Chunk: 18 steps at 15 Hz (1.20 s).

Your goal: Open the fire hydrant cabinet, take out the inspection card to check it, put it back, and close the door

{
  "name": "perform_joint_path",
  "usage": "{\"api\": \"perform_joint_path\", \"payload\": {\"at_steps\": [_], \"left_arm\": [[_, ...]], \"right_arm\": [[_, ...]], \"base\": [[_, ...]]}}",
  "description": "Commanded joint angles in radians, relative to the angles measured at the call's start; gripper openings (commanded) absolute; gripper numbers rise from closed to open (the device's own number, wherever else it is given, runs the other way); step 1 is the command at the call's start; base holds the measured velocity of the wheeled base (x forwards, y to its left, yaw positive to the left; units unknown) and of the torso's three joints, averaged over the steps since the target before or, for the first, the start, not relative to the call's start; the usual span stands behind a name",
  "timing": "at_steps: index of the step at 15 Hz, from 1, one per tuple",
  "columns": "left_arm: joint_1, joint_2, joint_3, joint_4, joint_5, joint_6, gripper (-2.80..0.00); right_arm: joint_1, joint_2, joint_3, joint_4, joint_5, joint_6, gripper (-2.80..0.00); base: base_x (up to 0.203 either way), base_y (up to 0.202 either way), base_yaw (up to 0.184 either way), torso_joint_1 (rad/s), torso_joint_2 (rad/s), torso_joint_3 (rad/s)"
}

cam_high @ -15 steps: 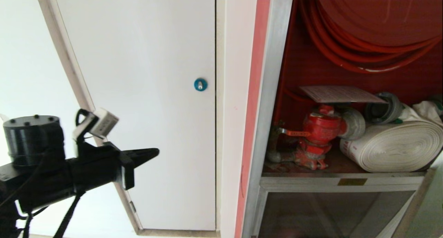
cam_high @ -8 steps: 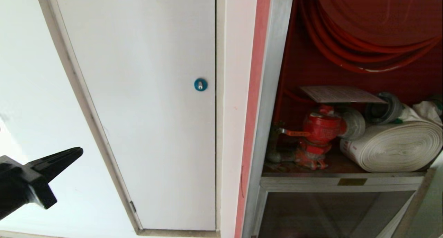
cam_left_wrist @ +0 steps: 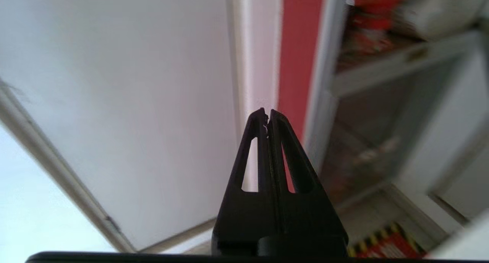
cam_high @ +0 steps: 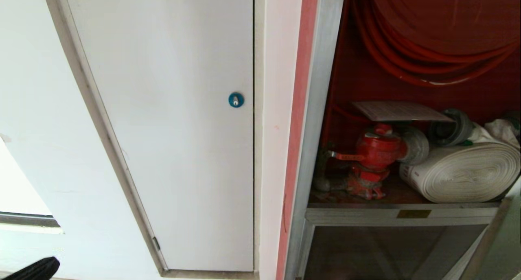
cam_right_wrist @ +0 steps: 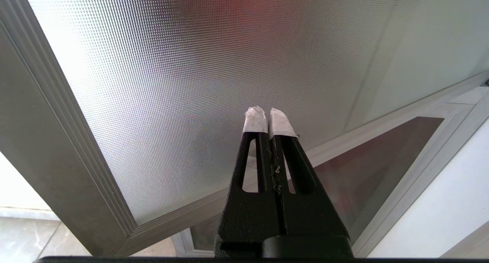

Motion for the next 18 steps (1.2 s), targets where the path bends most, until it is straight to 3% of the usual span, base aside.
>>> {"api": "perform_joint_path", "payload": {"at_steps": [1, 4, 7, 10, 14, 18], "left_arm": [[-0.063, -0.170, -0.023, 0.141, 0.015, -0.004, -2.80], [-0.064, -0.275, 0.028, 0.148, 0.090, -0.004, -2.80], [-0.064, -0.413, 0.063, 0.150, 0.222, -0.001, -2.80], [-0.064, -0.440, 0.114, 0.141, 0.439, 0.012, -2.80], [-0.064, -0.441, 0.211, 0.140, 0.496, 0.019, -2.80], [-0.064, -0.441, 0.265, 0.140, 0.543, 0.111, -2.80]], "right_arm": [[0.000, 0.000, -0.001, 0.000, -0.001, 0.000, -2.80], [0.000, 0.000, 0.000, 0.000, 0.000, 0.000, -2.80], [0.000, 0.000, 0.000, 0.000, 0.000, 0.000, -2.80], [0.000, 0.000, 0.000, 0.000, -0.001, 0.000, -2.80], [0.000, 0.000, 0.000, 0.000, -0.001, 0.000, -2.80], [0.000, 0.000, 0.000, 0.000, 0.000, 0.000, -2.80]], "base": [[0.000, 0.000, 0.000, 0.000, 0.00, 0.000], [0.000, 0.000, 0.000, 0.000, 0.00, 0.000], [0.000, 0.000, 0.000, 0.000, 0.00, 0.000], [0.000, 0.000, 0.000, 0.000, 0.00, 0.000], [0.000, 0.000, 0.000, 0.000, 0.00, 0.000], [0.000, 0.000, 0.000, 0.000, 0.00, 0.000]]}}
